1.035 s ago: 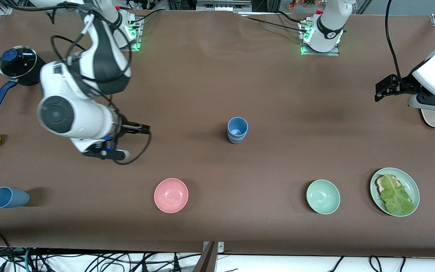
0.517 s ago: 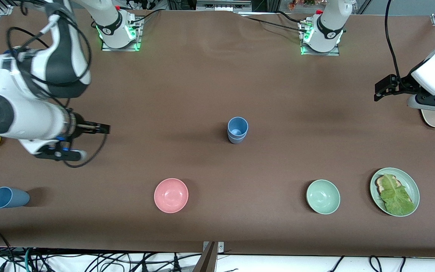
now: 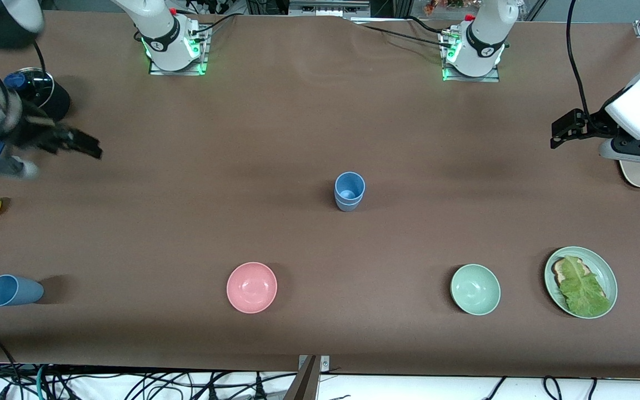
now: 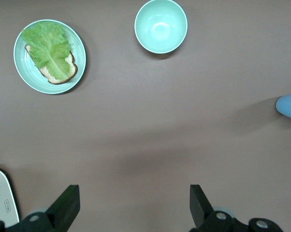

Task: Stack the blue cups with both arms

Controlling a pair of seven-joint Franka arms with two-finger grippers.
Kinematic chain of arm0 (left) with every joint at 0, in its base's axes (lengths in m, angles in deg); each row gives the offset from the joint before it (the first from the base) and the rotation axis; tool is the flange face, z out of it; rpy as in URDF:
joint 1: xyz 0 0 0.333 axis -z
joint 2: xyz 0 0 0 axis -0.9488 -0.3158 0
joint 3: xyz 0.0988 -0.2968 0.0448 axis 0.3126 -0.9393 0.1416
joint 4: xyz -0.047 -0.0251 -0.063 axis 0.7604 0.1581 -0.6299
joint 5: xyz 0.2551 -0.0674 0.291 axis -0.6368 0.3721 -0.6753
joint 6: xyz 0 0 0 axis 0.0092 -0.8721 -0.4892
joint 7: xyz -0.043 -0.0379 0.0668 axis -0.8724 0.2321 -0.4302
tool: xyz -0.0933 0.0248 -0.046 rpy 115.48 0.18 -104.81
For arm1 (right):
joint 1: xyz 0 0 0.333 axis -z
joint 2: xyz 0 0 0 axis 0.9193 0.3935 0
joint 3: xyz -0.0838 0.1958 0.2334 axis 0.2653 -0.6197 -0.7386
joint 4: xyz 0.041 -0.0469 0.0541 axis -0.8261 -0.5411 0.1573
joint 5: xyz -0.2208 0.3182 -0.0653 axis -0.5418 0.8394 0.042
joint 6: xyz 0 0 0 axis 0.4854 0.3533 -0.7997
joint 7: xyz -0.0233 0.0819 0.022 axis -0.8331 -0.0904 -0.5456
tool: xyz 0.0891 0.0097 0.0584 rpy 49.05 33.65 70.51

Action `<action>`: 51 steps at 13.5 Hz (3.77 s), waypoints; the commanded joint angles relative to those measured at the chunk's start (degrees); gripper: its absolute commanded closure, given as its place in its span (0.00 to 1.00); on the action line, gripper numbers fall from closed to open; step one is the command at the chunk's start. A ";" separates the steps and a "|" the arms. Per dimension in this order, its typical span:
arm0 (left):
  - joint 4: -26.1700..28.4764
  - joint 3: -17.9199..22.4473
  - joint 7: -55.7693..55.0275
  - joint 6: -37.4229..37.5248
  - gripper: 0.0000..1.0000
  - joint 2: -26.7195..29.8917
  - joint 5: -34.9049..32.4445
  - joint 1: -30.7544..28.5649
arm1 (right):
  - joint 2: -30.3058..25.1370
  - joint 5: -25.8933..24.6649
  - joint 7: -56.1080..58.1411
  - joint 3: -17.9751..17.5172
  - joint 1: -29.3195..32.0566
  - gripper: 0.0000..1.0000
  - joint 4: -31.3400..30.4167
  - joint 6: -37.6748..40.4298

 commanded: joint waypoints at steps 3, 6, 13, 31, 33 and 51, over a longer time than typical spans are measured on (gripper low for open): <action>-1.71 -0.22 0.81 0.98 0.00 -0.73 1.47 -0.07 | -7.34 -0.64 3.89 -3.91 7.09 0.00 -5.61 1.15; -1.71 -0.22 0.90 0.98 0.00 -0.82 1.56 -0.16 | -6.73 -1.17 8.55 -3.73 7.36 0.00 -4.37 0.97; -1.80 -0.22 0.90 1.86 0.00 -0.82 1.12 -0.16 | -5.85 -3.01 8.99 -4.26 7.80 0.00 -4.02 -0.34; -5.22 -1.10 1.08 1.77 0.00 -2.84 0.94 -0.60 | -4.09 -3.71 11.10 -6.10 9.12 0.00 -2.79 -1.57; -5.31 -1.19 1.08 1.68 0.00 -2.84 0.85 -0.51 | -3.39 -3.63 11.01 -6.02 9.11 0.00 -2.70 -1.57; -5.31 -1.19 1.17 1.60 0.00 -2.84 0.85 -0.51 | -3.04 -3.01 10.66 -5.75 9.20 0.00 -2.70 -4.03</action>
